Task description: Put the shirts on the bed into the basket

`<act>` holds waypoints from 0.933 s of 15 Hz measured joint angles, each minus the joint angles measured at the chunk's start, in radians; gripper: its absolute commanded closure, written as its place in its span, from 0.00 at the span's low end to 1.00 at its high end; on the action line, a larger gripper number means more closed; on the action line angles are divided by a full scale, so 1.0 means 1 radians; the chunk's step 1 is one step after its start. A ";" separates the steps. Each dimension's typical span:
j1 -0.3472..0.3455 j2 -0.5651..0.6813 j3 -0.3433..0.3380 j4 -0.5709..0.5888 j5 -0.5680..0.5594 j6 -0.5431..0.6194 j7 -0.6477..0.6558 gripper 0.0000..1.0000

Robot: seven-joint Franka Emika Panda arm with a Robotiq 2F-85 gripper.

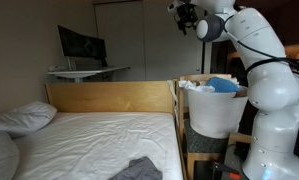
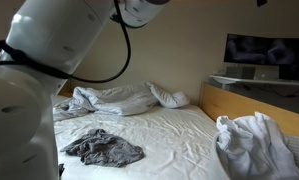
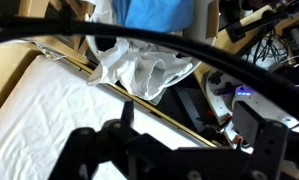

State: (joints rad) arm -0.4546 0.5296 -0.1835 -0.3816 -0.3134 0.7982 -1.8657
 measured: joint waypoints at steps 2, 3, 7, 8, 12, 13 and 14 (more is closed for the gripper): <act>0.000 0.009 -0.002 0.010 0.000 -0.004 0.000 0.00; 0.002 0.012 -0.001 0.009 0.000 -0.004 0.000 0.00; 0.046 0.019 0.018 0.007 0.011 -0.040 -0.002 0.00; 0.069 0.018 0.026 0.009 0.016 -0.066 -0.003 0.00; 0.165 0.003 0.058 0.014 0.011 -0.163 -0.077 0.00; 0.190 0.002 0.061 0.020 -0.004 -0.188 -0.115 0.00; 0.217 0.000 0.062 0.022 -0.026 -0.211 -0.159 0.00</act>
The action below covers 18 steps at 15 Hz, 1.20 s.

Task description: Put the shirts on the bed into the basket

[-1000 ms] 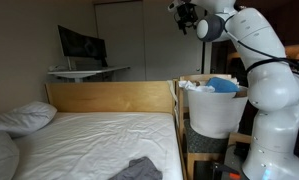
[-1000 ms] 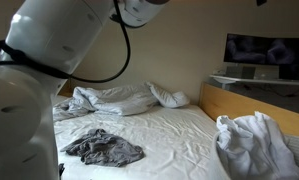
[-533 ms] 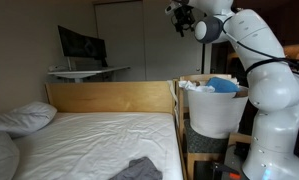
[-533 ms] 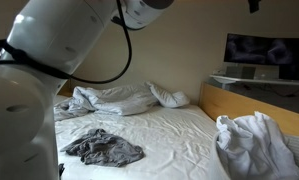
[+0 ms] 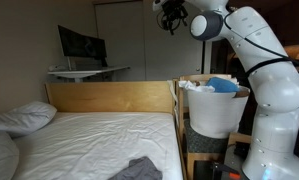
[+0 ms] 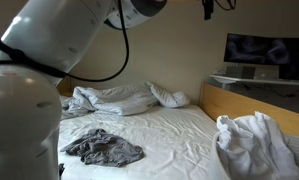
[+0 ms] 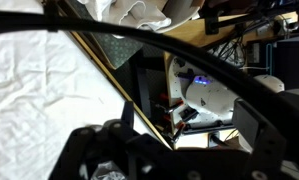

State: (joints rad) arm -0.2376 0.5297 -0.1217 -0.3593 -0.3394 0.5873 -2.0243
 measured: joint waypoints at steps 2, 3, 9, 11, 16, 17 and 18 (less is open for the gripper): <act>0.057 -0.003 0.000 0.002 -0.063 -0.043 -0.101 0.00; 0.086 -0.004 0.000 0.002 -0.100 -0.059 -0.154 0.00; 0.266 -0.010 -0.001 0.002 -0.323 -0.092 -0.467 0.00; 0.289 -0.012 -0.001 0.002 -0.336 -0.092 -0.484 0.00; 0.266 -0.019 0.000 -0.011 -0.271 -0.086 -0.448 0.00; 0.254 -0.020 0.001 -0.021 -0.237 -0.078 -0.430 0.00; 0.244 -0.016 0.001 -0.024 -0.214 -0.075 -0.423 0.00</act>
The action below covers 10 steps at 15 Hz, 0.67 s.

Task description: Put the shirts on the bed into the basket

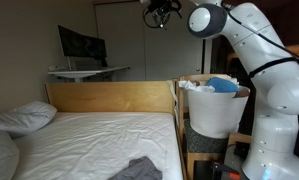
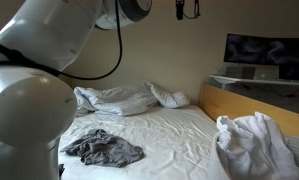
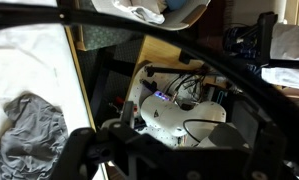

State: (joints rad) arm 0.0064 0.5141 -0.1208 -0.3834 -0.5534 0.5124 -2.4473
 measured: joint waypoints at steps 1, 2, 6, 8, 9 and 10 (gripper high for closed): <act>-0.004 0.010 0.000 0.000 0.007 0.000 0.000 0.00; -0.004 0.023 0.000 0.000 0.008 0.000 0.000 0.00; 0.019 0.065 0.001 -0.002 0.008 -0.004 -0.001 0.00; 0.039 0.072 0.001 -0.002 0.007 -0.004 -0.004 0.00; 0.051 0.073 0.001 -0.002 0.002 -0.003 -0.011 0.00; 0.064 0.073 0.001 -0.002 -0.007 -0.002 -0.021 0.00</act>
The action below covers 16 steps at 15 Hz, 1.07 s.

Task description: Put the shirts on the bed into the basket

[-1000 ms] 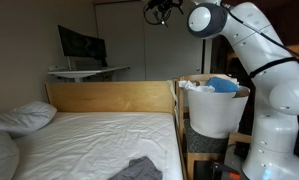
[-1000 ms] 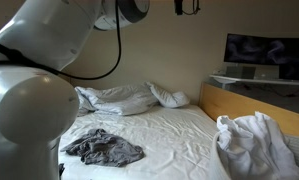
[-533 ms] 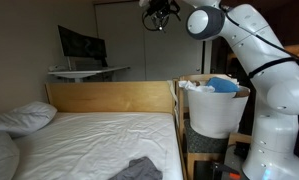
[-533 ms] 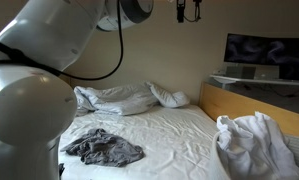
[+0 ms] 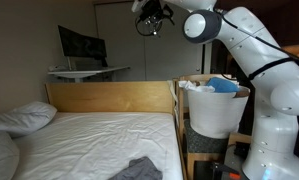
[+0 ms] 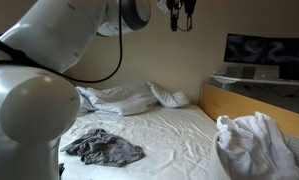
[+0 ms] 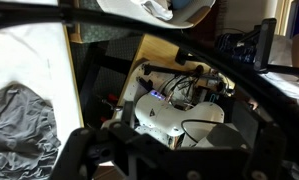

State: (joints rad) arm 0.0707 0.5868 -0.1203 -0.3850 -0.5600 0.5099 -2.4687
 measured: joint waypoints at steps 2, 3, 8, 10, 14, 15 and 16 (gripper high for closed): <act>0.030 0.000 -0.002 -0.003 -0.035 0.002 -0.032 0.00; 0.048 0.000 -0.004 -0.010 -0.067 0.005 -0.061 0.00; 0.120 0.003 -0.003 -0.053 -0.173 0.033 -0.134 0.00; 0.114 0.003 -0.002 -0.052 -0.173 0.033 -0.134 0.00; 0.111 0.004 0.000 -0.052 -0.171 0.033 -0.132 0.00; 0.102 0.007 0.008 -0.046 -0.131 0.033 -0.104 0.00; 0.084 0.014 0.023 -0.032 -0.062 0.033 -0.054 0.00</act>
State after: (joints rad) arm 0.1548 0.6007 -0.0969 -0.4175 -0.6220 0.5431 -2.5225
